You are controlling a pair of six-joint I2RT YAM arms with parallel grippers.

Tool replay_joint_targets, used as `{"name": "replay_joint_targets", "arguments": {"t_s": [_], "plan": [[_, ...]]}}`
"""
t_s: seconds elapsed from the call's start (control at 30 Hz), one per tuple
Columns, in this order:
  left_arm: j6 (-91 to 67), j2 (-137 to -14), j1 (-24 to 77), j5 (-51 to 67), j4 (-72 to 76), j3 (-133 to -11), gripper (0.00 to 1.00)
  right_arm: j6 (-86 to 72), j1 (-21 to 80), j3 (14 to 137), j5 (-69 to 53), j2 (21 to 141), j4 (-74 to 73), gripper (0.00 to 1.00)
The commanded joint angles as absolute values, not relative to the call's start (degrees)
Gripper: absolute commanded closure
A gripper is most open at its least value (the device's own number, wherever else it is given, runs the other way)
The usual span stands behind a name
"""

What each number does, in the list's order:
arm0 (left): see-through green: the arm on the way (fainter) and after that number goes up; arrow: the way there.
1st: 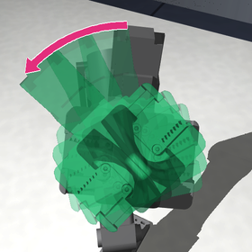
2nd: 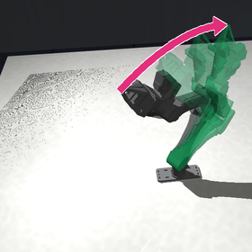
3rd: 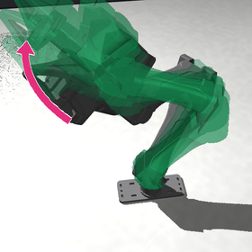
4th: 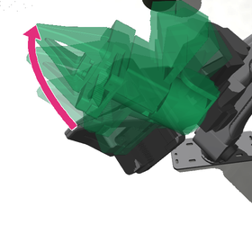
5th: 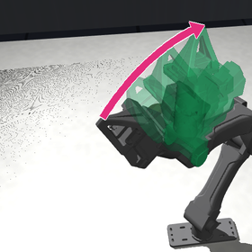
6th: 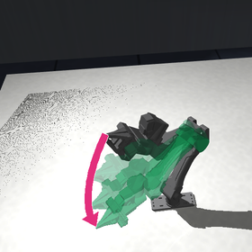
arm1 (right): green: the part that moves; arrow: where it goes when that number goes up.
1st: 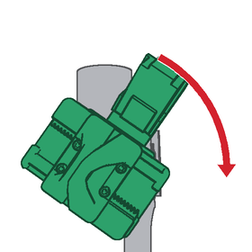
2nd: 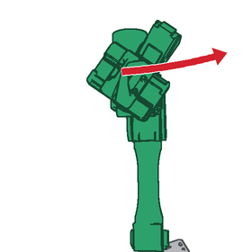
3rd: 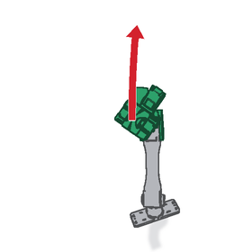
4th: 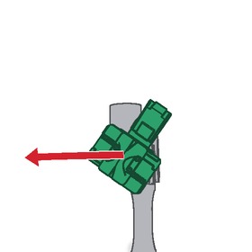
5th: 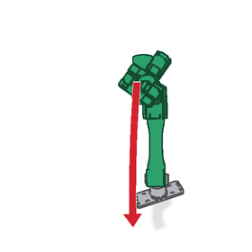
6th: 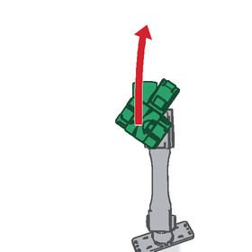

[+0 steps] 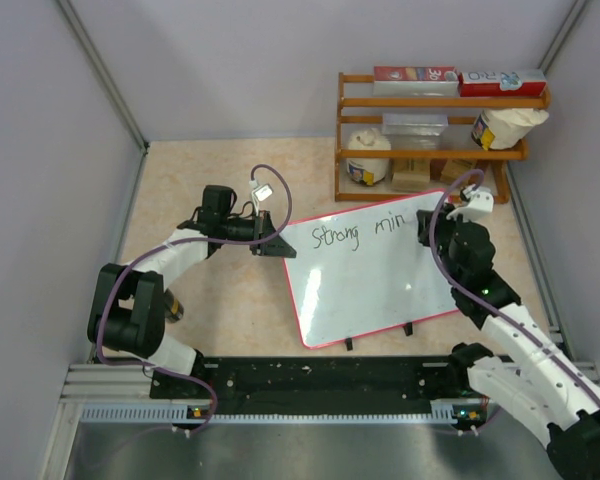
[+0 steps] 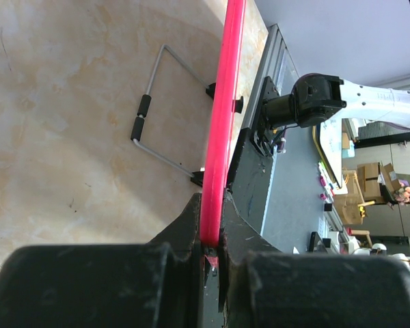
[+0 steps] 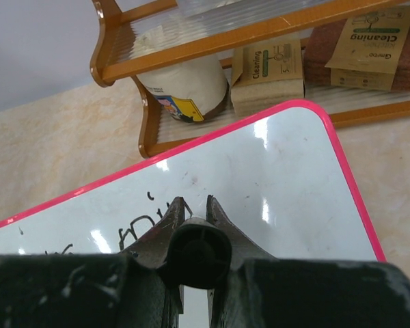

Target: Write a sentence on the whiteboard

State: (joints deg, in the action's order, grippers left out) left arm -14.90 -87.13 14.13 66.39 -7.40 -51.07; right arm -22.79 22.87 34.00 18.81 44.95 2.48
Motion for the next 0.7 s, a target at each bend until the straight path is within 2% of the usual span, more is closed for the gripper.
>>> {"name": "replay_joint_targets", "arguments": {"t_s": [0.0, 0.67], "plan": [[-6.5, -88.33, 17.14, 56.87, -9.05, -49.04, 1.0, -22.94, 22.06, 32.08, 18.46, 43.68, -1.84, 1.0], [-6.5, -87.98, 17.14, 56.87, -9.05, -48.78, 1.0, -23.38, 22.15, 38.75, 19.68, 41.13, -0.88, 1.0]]}}
